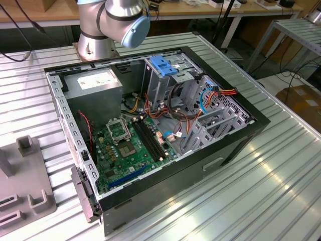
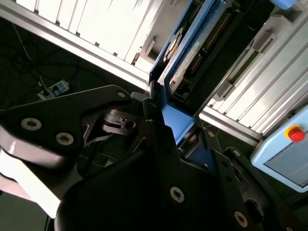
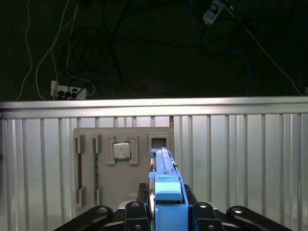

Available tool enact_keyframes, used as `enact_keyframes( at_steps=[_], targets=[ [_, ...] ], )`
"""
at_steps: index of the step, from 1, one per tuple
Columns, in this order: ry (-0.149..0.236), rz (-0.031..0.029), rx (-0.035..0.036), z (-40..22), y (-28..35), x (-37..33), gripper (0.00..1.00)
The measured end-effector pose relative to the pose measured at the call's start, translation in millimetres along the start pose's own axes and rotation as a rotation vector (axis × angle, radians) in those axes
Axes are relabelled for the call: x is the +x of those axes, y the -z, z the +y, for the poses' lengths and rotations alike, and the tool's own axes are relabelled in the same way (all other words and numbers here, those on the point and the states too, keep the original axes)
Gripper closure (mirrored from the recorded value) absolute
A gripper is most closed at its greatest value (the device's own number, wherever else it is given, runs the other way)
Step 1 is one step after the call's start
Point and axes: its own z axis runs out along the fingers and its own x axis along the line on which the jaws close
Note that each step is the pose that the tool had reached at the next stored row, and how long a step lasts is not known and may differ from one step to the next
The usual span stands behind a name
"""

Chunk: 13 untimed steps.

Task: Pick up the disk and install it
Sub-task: 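Pick up the disk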

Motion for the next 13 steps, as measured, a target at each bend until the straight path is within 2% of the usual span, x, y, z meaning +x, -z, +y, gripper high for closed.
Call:
enact_keyframes(
  at_steps=[9, 13],
  targets=[
    [0.0, 0.0, 0.0, -0.1, 9.7, 0.1, 0.63],
    [0.0, 0.0, 0.0001, -0.1, 16.2, 0.2, 0.63]
  ],
)
